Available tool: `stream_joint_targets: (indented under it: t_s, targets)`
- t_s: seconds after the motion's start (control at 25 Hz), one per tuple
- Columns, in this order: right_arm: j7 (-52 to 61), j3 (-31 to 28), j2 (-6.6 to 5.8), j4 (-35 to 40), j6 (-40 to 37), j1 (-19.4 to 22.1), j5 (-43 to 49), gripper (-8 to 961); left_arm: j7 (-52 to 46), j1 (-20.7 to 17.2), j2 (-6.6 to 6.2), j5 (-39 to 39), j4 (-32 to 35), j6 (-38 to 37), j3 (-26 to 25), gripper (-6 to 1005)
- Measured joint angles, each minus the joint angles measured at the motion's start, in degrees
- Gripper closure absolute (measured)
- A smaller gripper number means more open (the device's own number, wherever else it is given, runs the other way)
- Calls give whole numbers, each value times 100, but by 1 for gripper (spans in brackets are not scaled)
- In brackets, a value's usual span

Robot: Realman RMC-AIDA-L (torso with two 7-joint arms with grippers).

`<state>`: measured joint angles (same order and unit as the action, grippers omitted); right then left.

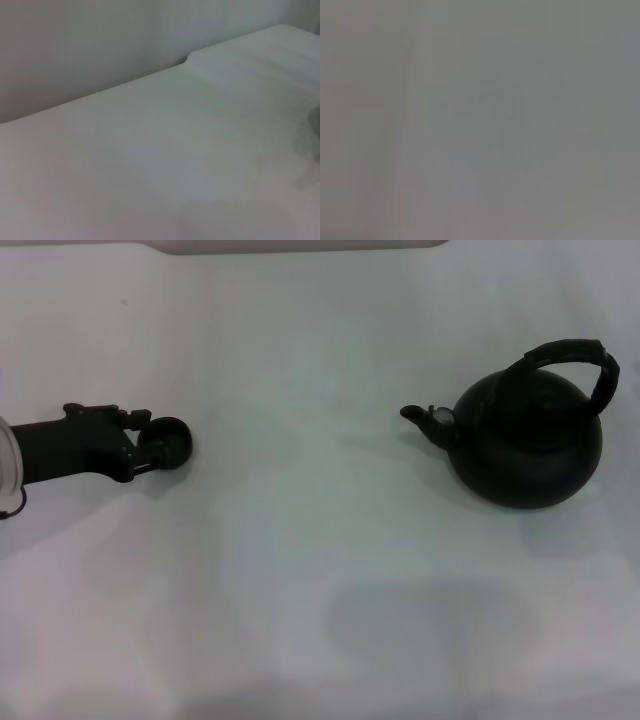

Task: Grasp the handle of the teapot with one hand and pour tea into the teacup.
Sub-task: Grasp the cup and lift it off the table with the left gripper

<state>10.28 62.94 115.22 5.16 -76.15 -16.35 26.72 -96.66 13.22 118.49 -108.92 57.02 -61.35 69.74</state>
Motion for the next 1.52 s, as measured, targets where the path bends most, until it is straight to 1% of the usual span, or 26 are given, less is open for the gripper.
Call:
stream_joint_targets:
  t_s: [0.32,0.76,1.08,1.52]
  targets:
    - [-3,11,0,15,17,-49,0,77,21,-25,-2,-5,-10,-21,-146,312]
    - [-8,17,-1,21,-3,-53,0,77,32,21,4,-5,-106,-68,-103,178]
    - [-9,12,0,20,17,-38,-8,77,51,236,-2,-10,-463,-69,-122,183]
    - [-9,5,0,20,16,-28,-9,77,37,242,-1,-87,-490,-39,-218,182]
